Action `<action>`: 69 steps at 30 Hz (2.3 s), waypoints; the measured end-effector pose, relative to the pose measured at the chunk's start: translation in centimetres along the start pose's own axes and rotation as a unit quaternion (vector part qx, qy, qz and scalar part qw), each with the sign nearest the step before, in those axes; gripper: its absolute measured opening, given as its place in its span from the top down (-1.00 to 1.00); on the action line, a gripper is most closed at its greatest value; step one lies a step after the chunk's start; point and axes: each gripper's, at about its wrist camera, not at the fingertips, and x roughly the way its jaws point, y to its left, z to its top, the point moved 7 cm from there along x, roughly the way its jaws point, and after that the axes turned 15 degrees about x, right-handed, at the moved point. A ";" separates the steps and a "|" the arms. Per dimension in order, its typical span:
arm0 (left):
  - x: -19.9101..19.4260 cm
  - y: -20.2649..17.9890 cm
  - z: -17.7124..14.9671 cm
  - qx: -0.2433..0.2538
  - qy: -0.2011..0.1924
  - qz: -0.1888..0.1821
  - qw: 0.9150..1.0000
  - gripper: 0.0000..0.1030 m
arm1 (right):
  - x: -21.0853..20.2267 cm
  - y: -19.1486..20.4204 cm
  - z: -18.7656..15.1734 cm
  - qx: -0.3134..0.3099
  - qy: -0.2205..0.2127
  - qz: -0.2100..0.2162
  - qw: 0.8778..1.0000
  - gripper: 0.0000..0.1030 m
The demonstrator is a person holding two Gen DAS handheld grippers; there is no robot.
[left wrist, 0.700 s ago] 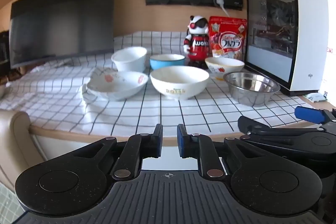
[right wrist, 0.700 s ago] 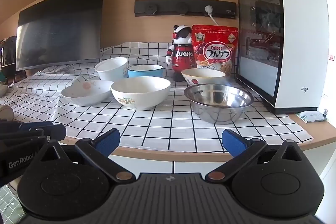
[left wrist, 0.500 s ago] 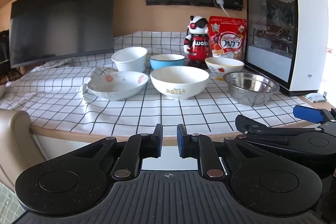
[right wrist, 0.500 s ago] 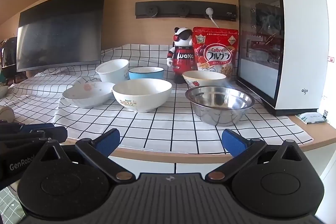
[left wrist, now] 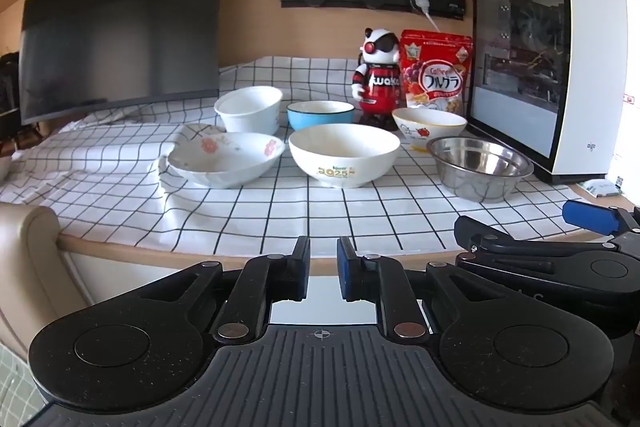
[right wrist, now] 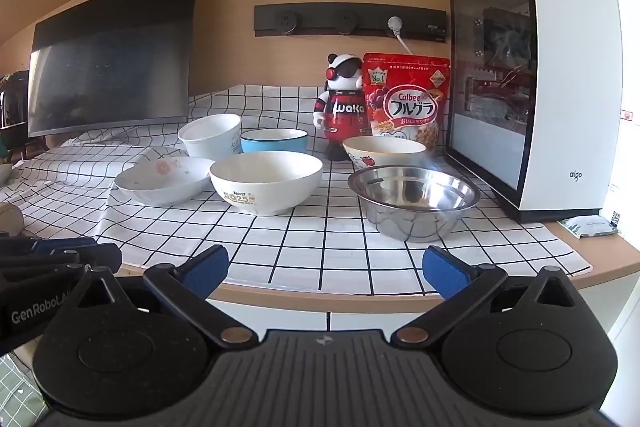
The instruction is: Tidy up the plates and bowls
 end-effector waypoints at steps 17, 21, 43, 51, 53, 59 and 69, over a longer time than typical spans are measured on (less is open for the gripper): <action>0.1 0.3 0.1 -0.010 0.004 0.001 1.000 0.66 | 0.2 0.1 0.0 -0.003 -0.002 0.002 1.000 -1.00; 0.1 0.2 0.0 -0.012 0.004 0.002 1.000 0.66 | 0.2 0.1 0.0 -0.003 -0.002 0.001 1.000 -1.00; -0.3 0.7 -0.1 -0.019 0.004 0.006 1.000 0.66 | -0.2 0.2 -0.2 -0.005 0.000 0.002 1.000 -1.00; -0.4 0.8 -0.1 -0.020 0.004 0.006 1.000 0.66 | -0.2 0.5 -0.3 -0.006 0.001 0.000 1.000 -1.00; -0.4 0.8 -0.1 -0.021 0.005 0.006 1.000 0.66 | -0.3 0.5 -0.3 -0.006 0.000 0.000 1.000 -1.00; -0.5 0.9 -0.2 -0.022 0.005 0.006 1.000 0.66 | -0.3 0.6 -0.3 -0.006 0.001 0.000 1.000 -1.00; -0.4 1.1 -0.3 -0.024 0.007 0.006 1.000 0.66 | -0.2 0.6 -0.3 -0.007 0.001 0.000 1.000 -1.00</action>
